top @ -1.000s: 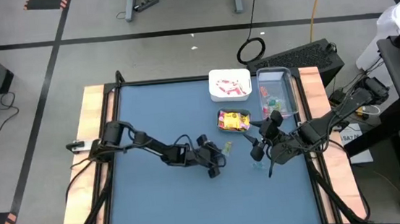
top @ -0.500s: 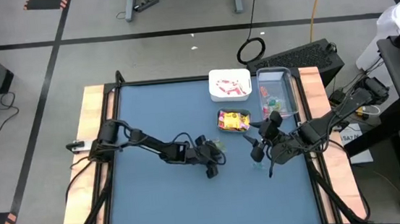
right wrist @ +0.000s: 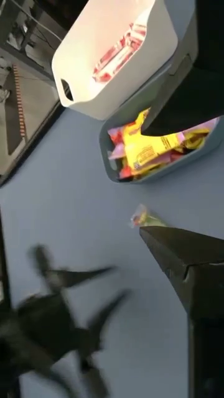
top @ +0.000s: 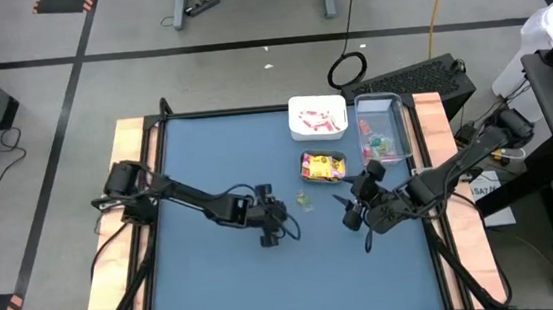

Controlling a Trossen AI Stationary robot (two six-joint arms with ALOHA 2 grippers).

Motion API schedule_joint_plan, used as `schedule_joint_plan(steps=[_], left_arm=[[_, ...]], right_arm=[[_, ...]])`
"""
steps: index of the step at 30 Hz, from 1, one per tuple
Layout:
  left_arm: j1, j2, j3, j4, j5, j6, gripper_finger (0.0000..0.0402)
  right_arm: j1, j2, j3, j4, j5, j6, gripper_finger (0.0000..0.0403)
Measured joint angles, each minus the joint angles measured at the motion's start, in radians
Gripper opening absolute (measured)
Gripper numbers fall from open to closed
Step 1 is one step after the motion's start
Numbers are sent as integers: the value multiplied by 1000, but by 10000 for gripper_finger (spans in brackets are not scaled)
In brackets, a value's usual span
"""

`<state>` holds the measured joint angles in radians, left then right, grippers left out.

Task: Sort candy
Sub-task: Put the top left green candy into the transparent bin

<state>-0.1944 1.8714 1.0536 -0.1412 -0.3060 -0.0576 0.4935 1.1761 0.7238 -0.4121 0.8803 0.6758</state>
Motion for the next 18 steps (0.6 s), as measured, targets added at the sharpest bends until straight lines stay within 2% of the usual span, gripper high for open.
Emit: schedule_joint_plan(steps=[2, 3, 4, 7, 11, 18], left_arm=[[1, -19, 2, -26, -127, 140, 178], [6, -19, 2, -19, -156, 221, 178], [13, -16, 1, -2, -152, 289, 178], [36, 20, 2, 128, -55, 408, 178], [63, 70, 2, 204, -39, 505, 178], [113, 90, 2, 217, -22, 562, 178]], right_arm=[[7, 24, 0, 23, 5, -1, 240], [11, 37, 0, 36, 3, -4, 240], [19, 51, 0, 44, 2, -5, 240], [49, 94, 0, 87, 3, -6, 240], [86, 139, 0, 132, 2, -39, 240], [116, 154, 0, 162, 4, -86, 240]])
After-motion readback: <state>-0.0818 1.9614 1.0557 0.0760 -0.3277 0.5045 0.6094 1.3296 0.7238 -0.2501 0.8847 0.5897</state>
